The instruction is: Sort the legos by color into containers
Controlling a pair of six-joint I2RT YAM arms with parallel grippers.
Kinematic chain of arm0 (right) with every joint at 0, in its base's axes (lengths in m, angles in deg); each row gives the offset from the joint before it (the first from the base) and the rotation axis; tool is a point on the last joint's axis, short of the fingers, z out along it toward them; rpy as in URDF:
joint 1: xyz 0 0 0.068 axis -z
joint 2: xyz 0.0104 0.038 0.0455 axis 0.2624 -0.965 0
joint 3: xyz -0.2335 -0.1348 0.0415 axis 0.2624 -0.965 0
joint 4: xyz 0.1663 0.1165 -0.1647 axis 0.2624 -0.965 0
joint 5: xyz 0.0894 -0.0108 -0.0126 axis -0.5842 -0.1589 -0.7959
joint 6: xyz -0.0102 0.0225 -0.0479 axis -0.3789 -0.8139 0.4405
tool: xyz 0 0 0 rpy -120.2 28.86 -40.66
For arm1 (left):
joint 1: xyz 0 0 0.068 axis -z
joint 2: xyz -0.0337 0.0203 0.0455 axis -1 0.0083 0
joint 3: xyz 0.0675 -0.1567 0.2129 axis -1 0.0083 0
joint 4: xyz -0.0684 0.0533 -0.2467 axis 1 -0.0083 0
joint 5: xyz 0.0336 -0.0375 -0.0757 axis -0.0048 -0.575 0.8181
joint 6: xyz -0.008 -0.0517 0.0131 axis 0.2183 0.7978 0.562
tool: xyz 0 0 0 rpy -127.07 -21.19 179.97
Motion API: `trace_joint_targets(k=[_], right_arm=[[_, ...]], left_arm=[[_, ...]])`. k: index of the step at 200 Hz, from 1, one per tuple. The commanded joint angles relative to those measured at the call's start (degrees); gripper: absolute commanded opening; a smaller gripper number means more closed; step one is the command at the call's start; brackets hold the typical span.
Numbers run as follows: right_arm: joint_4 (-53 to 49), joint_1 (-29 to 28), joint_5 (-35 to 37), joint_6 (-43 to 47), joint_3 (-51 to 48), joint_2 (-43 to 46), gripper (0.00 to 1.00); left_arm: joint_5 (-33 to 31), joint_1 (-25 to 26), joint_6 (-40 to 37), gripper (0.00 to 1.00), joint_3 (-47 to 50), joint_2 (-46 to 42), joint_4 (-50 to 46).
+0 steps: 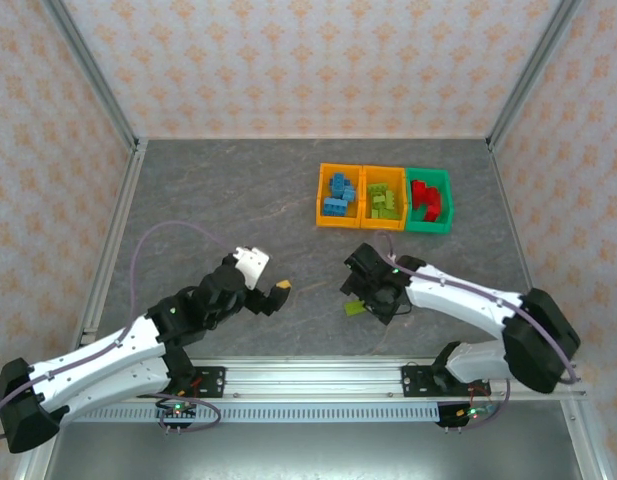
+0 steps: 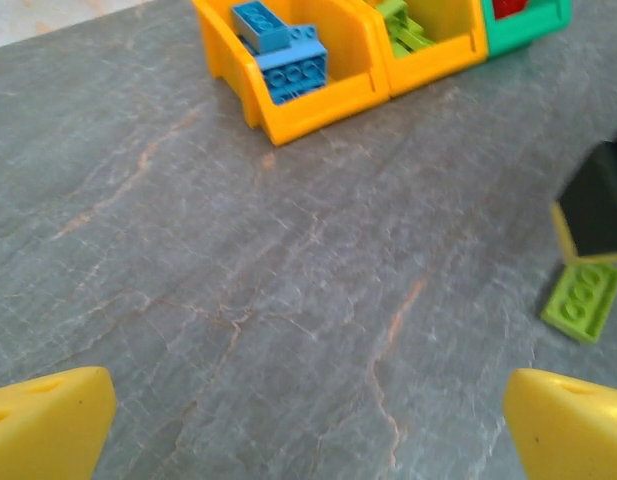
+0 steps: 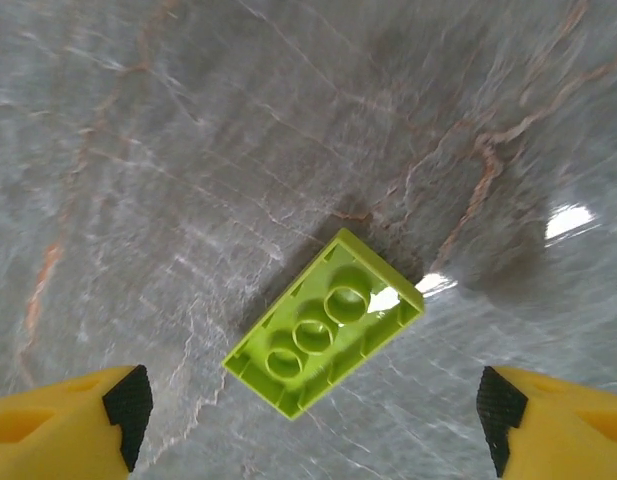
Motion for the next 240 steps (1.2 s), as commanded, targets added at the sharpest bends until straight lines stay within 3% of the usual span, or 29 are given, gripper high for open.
trace_joint_targets(k=[1, 18, 35, 102, 149, 191, 217, 240], right_arm=[[3.9, -0.6, -2.4, -8.0, 0.2, -4.3, 0.87], [4.8, -0.6, -1.5, -12.2, -0.9, -6.3, 0.87], [7.5, -0.6, -1.2, -16.3, -2.9, -7.5, 0.81], [4.9, -0.6, 4.0, -17.7, -2.4, -7.4, 0.39], [3.1, -0.5, 7.8, -15.3, -1.4, -3.3, 0.35], [2.0, 2.7, 18.8, -3.9, 4.7, 4.0, 0.32], [6.4, 10.5, 20.1, 9.9, 9.2, 3.7, 0.33], [9.4, 17.5, 19.5, 25.3, 16.3, -2.1, 0.33]], left_arm=[[5.0, 0.1, -4.7, 1.0, 2.6, -2.4, 4.4], [7.1, 0.2, -4.9, 1.0, 3.1, -3.3, 5.0], [6.7, 0.1, -4.6, 1.0, 3.3, -3.9, 4.8], [7.1, 0.2, -4.3, 1.0, 3.9, -6.0, 4.8], [7.1, 0.1, -4.4, 1.0, 4.4, -6.0, 5.3], [8.5, 0.1, -4.7, 1.0, 4.7, -5.7, 6.2], [8.5, 0.1, -4.9, 1.0, 4.9, -5.5, 6.4], [7.5, 0.1, -5.0, 1.0, 4.9, -5.2, 6.3]])
